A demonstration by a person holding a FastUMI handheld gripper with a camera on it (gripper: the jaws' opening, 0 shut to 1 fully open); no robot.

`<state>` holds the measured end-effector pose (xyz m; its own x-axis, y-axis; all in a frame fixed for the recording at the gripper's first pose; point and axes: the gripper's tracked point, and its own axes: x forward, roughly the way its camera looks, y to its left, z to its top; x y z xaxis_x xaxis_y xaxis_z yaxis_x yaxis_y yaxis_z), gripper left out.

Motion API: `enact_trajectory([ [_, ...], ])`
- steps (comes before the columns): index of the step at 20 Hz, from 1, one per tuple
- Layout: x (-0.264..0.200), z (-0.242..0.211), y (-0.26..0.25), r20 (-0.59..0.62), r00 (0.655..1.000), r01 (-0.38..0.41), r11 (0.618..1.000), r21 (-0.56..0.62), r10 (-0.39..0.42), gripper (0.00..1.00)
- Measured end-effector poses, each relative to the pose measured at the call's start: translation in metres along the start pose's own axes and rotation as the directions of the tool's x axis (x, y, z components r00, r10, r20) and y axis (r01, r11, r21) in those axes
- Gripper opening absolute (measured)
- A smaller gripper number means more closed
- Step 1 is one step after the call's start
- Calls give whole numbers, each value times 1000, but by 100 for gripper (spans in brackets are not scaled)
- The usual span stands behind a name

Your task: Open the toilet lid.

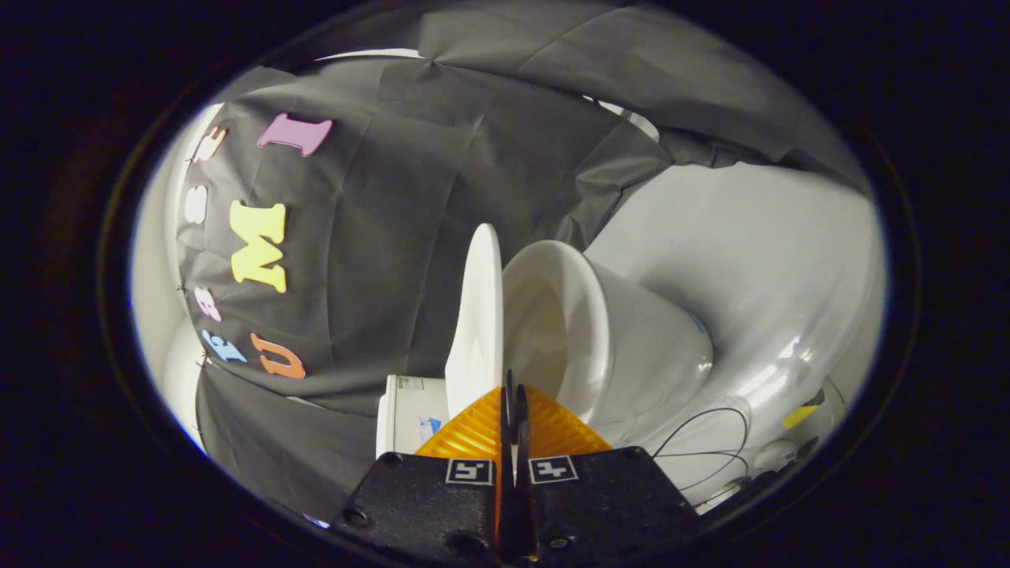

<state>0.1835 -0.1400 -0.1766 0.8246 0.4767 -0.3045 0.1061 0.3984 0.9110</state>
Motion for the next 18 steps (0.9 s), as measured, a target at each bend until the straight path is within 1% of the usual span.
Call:
enact_trajectory([
  [6, -12, 0, 34, 18, 999, -31, 999, -42, 32, 4],
  [11, -17, -7, 66, 41, 998, -38, 995, -97, 42, 4],
  [18, -23, -19, 107, 81, 996, -16, 976, -216, 34, 6],
])
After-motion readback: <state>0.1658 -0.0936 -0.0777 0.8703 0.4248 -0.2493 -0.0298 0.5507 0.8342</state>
